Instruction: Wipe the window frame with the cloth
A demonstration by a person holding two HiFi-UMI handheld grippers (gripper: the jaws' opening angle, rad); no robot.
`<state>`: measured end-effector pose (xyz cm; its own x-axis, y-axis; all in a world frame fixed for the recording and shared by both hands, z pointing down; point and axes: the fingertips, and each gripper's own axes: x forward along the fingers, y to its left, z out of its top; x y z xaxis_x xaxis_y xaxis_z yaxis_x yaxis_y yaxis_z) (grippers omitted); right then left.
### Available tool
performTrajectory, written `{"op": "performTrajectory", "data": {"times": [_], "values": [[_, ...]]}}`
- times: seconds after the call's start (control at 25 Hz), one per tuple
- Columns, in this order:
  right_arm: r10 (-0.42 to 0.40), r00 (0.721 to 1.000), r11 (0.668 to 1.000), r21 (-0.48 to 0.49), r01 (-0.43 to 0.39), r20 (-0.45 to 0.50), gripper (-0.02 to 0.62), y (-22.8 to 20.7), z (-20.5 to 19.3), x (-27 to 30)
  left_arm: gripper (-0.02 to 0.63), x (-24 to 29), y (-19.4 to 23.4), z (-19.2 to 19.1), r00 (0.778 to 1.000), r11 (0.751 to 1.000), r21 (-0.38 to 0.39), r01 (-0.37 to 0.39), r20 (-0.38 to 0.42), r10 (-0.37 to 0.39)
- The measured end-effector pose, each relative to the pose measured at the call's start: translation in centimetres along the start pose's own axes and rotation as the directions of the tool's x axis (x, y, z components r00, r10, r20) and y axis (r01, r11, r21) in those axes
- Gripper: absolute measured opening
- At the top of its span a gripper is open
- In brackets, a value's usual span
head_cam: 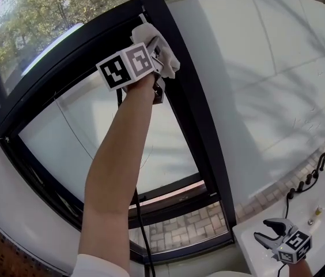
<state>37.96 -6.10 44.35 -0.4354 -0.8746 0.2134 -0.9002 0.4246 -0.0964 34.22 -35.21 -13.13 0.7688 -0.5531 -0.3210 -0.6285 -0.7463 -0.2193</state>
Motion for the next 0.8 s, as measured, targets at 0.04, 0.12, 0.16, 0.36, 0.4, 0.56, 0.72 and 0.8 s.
{"op": "performTrajectory", "data": {"times": [0.04, 0.12, 0.16, 0.36, 0.4, 0.56, 0.72, 0.8], "values": [[-0.002, 1.0, 1.0, 0.002, 0.002, 0.002, 0.206, -0.1, 0.1, -0.1, 0.106, 0.2, 0.1, 0.6, 1.0, 1.0, -0.001, -0.001, 0.0, 0.001], [-0.007, 1.0, 1.0, 0.003, 0.007, 0.008, 0.206, -0.4, 0.2, -0.3, 0.106, 0.4, 0.2, 1.2, 1.0, 1.0, -0.003, 0.004, -0.003, -0.004], [-0.009, 1.0, 1.0, 0.005, 0.009, 0.008, 0.206, -0.4, 0.1, -0.4, 0.106, 0.4, 0.2, 1.3, 1.0, 1.0, -0.002, 0.009, -0.001, -0.009], [0.005, 1.0, 1.0, 0.014, -0.005, -0.011, 0.206, -0.1, -0.6, -0.2, 0.106, -1.6, -0.5, 1.5, 0.997, 0.999, 0.01, 0.049, 0.051, -0.049], [0.011, 1.0, 1.0, 0.014, -0.01, -0.013, 0.206, 0.1, -0.5, 0.1, 0.106, -2.5, -0.9, 1.4, 0.996, 0.998, 0.019, 0.064, 0.063, -0.065], [0.051, 0.999, 0.998, -0.022, -0.051, 0.006, 0.204, 1.1, 1.1, 1.9, 0.106, -7.4, -3.0, 0.1, 0.985, 0.985, 0.103, 0.139, 0.09, -0.148], [0.112, 0.994, 0.992, -0.049, -0.113, -0.013, 0.201, 2.8, 2.0, 4.5, 0.106, -14.9, -5.0, -4.8, 0.978, 0.953, 0.243, 0.181, 0.056, -0.2], [0.148, 0.989, 0.987, -0.055, -0.148, -0.018, 0.199, 4.2, 2.4, 6.5, 0.106, -19.2, -5.3, -9.2, 0.978, 0.933, 0.303, 0.194, 0.012, -0.208]]}}
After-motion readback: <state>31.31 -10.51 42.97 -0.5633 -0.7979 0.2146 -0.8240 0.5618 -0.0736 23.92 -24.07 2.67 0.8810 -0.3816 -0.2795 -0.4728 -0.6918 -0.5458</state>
